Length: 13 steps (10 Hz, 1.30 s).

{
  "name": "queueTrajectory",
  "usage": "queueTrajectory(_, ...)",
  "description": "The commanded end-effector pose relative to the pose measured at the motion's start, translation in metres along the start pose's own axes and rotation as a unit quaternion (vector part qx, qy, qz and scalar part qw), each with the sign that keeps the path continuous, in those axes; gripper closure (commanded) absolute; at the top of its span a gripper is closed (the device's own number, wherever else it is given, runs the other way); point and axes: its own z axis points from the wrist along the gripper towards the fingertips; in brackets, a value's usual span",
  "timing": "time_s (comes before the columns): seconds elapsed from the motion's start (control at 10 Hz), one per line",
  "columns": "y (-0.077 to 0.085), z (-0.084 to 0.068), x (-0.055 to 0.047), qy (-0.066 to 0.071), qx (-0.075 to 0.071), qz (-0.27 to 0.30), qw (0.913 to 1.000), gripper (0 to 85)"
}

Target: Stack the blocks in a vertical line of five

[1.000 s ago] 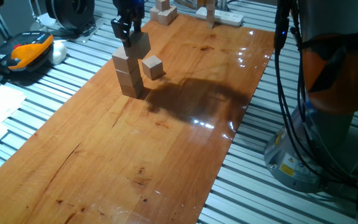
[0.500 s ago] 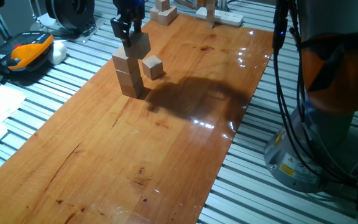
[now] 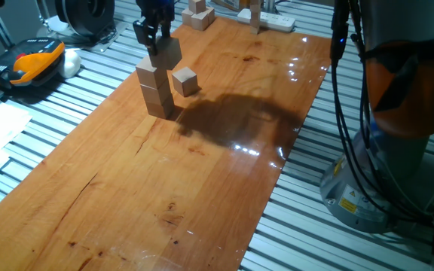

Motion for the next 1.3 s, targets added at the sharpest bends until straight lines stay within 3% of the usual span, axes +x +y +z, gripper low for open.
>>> queueTrajectory(0.0,0.0,0.0,-0.005,0.0,0.002,0.0,1.0,85.0)
queueTrajectory(0.3,-0.004,0.003,-0.02,-0.001,0.001,-0.002,1.0,85.0)
queueTrajectory(0.8,-0.005,0.005,-0.041,0.013,0.005,0.002,0.9999,85.0)
queueTrajectory(1.2,-0.004,0.007,-0.046,0.024,0.008,-0.014,0.9996,85.0)
